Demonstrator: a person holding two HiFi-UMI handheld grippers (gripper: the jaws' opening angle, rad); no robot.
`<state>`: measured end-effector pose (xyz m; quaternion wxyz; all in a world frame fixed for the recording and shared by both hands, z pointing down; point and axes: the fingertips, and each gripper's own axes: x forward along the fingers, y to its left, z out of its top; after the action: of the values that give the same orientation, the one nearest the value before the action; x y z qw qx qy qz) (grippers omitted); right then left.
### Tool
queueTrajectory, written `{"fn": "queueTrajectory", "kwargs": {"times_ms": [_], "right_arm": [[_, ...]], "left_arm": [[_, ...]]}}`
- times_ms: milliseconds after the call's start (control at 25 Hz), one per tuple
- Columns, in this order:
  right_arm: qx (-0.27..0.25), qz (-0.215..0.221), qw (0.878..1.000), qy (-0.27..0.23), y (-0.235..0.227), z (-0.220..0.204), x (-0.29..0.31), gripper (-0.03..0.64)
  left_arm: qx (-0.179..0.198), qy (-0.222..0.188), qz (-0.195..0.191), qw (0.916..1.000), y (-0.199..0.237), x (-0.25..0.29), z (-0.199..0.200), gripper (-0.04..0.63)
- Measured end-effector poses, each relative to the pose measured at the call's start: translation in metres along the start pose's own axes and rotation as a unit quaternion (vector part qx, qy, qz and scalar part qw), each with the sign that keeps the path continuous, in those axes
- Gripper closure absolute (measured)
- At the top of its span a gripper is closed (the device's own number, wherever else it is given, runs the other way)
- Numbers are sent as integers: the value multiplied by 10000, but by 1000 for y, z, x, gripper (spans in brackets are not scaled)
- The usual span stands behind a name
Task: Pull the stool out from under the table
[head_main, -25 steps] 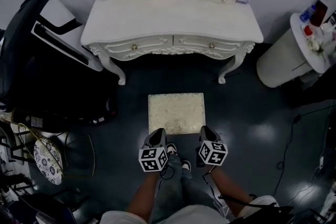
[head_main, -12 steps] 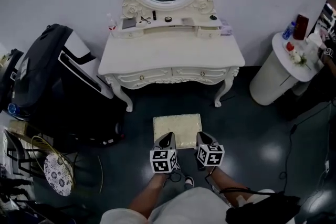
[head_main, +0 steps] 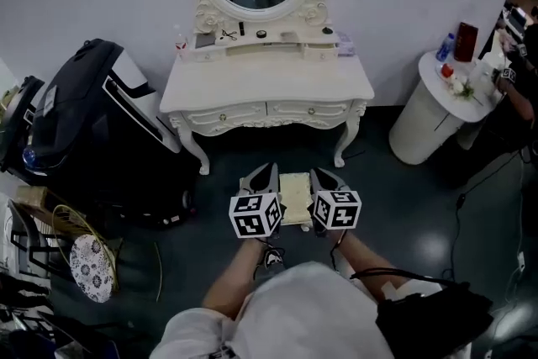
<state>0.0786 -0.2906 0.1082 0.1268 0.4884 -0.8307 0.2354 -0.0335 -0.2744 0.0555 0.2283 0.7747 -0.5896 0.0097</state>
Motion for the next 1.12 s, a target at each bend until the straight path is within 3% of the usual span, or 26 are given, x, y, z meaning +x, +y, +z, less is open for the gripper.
{"fn": "queueTrajectory", "kwargs": {"times_ms": [360, 680, 1120], "right_arm": [[-261, 108, 9992, -269, -1, 50, -27, 617], [179, -31, 9994, -296, -1, 48, -49, 617], [-69, -8, 9992, -395, 50, 48, -56, 617]], "left_arm": [[-21, -256, 364, 9990, -3, -17, 31, 586], [17, -286, 515, 9983, 3, -44, 33, 586], [121, -295, 518, 9981, 18, -80, 38, 586]]}}
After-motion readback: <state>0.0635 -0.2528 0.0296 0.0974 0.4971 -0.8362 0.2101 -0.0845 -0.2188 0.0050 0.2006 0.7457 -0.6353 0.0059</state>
